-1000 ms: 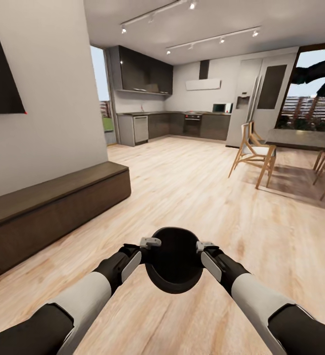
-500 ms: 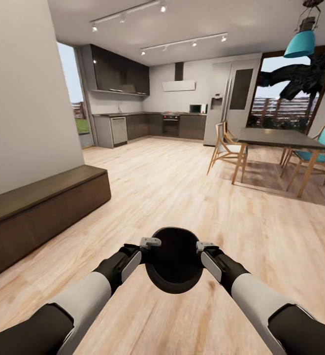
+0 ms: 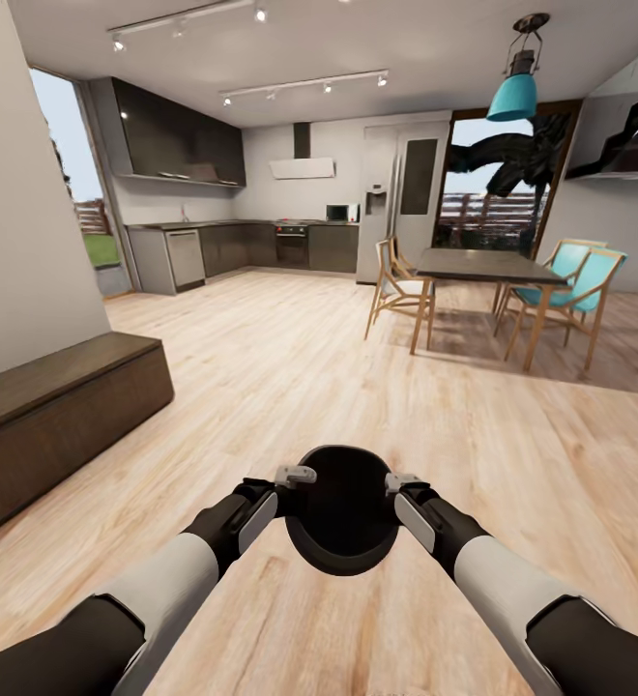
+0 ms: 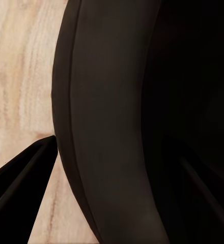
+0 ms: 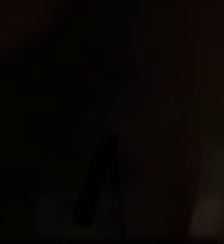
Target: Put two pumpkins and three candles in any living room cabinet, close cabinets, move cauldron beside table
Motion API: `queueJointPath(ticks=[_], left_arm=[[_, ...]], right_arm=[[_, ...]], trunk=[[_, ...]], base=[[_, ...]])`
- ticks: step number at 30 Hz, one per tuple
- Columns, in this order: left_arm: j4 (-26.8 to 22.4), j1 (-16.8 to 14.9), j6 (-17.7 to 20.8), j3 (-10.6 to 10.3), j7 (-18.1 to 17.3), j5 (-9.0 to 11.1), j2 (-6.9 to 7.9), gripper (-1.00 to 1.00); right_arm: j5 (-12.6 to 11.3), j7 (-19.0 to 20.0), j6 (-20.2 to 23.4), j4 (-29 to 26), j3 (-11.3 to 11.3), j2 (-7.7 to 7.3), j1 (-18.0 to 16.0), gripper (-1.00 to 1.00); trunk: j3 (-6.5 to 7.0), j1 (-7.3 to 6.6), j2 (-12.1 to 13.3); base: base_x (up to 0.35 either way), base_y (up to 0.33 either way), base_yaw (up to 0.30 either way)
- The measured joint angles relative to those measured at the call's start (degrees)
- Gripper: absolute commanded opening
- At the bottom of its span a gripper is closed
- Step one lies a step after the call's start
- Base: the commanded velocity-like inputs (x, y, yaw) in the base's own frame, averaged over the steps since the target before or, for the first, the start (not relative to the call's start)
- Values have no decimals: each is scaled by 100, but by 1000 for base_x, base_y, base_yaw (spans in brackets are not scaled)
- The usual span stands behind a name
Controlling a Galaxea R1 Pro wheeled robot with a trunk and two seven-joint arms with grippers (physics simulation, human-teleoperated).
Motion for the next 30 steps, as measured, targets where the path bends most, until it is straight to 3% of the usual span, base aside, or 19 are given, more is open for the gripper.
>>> queueJointPath(ticks=[30], left_arm=[[-10, 0, 11, 5, 0, -13, 0, -100]], right_arm=[[-6, 0, 0, -2, -2, -1, 0, -100]], trunk=[[137, 0, 0]], base=[[0, 0, -267]])
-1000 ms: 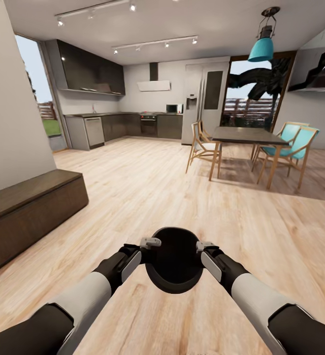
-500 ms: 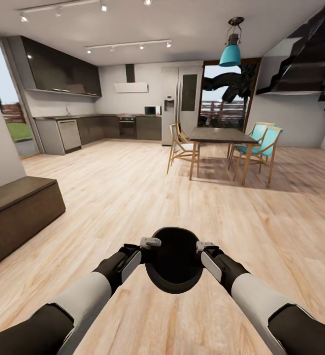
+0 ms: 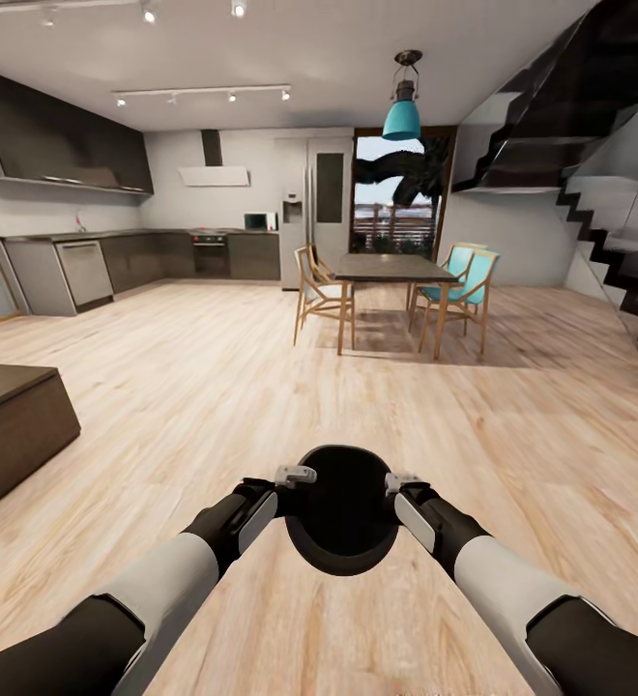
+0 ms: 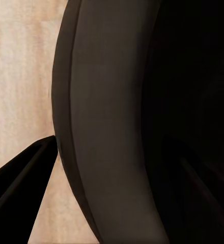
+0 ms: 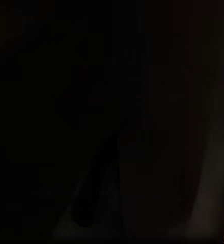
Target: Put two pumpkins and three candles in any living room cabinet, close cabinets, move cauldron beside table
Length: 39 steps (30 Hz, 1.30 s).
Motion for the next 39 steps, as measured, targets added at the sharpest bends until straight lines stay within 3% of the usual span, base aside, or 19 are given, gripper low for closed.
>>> queueJointPath(ticks=[9, 20, 39], left_arm=[[-3, 2, 4, 2, 0, -3, 0, -100], [0, 0, 3, 0, 0, 1, 0, -100], [-1, 0, 2, -2, 0, -2, 0, -100]], right_arm=[[-7, -2, 0, 2, 3, 0, 0, -100], [-1, 1, 0, 4, -2, 1, 0, -100], [2, 3, 0, 1, -3, -1, 0, -100]], trunk=[[33, -1, 0], [35, -3, 0], [35, -3, 0]], base=[[40, 0, -195], [260, 0, -31], [284, 0, -257]])
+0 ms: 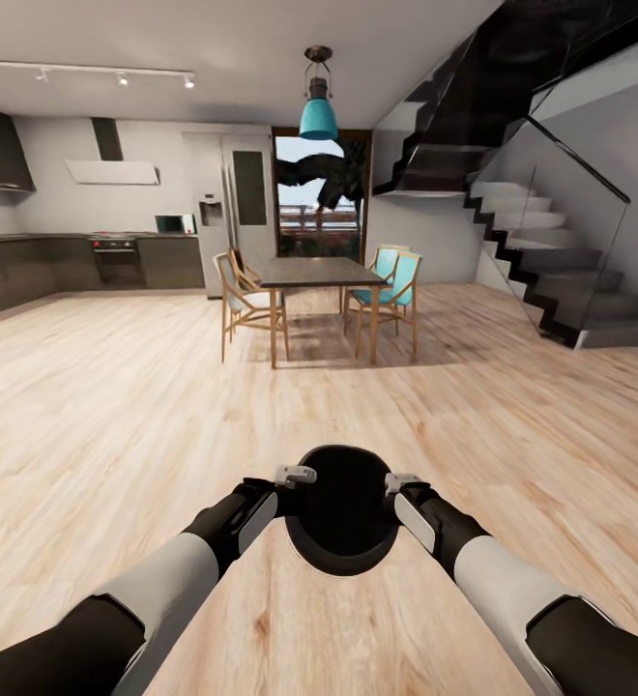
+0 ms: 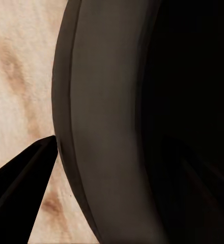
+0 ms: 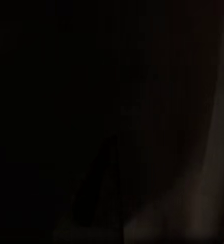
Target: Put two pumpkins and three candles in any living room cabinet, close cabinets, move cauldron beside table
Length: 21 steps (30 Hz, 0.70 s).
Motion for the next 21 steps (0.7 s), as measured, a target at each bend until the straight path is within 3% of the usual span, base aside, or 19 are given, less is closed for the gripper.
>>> queueJointPath(ticks=[8, 21], left_arm=[[6, 0, -12, 2, -5, 1, 0, -100], [14, -1, -13, 9, -9, -13, -5, -100]], right_arm=[[5, -6, 1, -6, -1, 0, 1, -100], [3, 1, -1, 0, 2, -2, 1, -100]], trunk=[[0, 1, 0], [0, 3, 0]], base=[[235, 0, -267], [14, 0, -267]])
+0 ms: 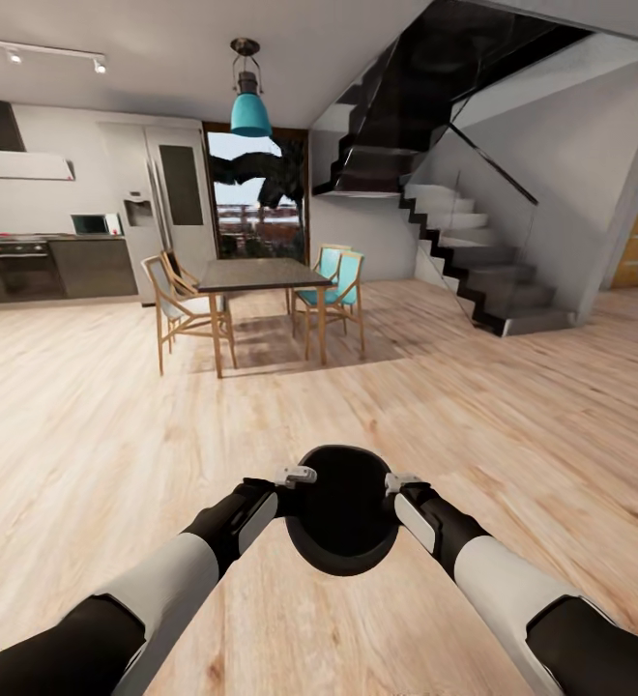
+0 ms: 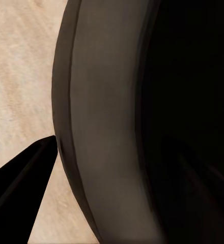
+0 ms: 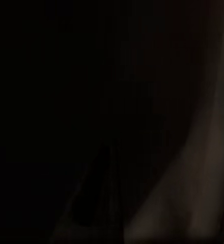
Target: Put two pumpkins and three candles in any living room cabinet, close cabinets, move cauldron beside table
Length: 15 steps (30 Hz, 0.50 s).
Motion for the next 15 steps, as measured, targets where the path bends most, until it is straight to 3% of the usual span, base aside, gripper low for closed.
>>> queueJointPath(ticks=[6, 15], left_arm=[[8, 0, -8, 0, 0, 2, -3, -100], [8, -1, -14, 0, 0, 1, -4, -100]], right_arm=[[0, 3, 0, 0, 6, -3, 1, -100], [2, 4, -3, -6, 5, -6, 1, -100]], trunk=[[0, 0, 0], [0, -2, 0]], base=[[19, 64, -267], [139, 237, -267]])
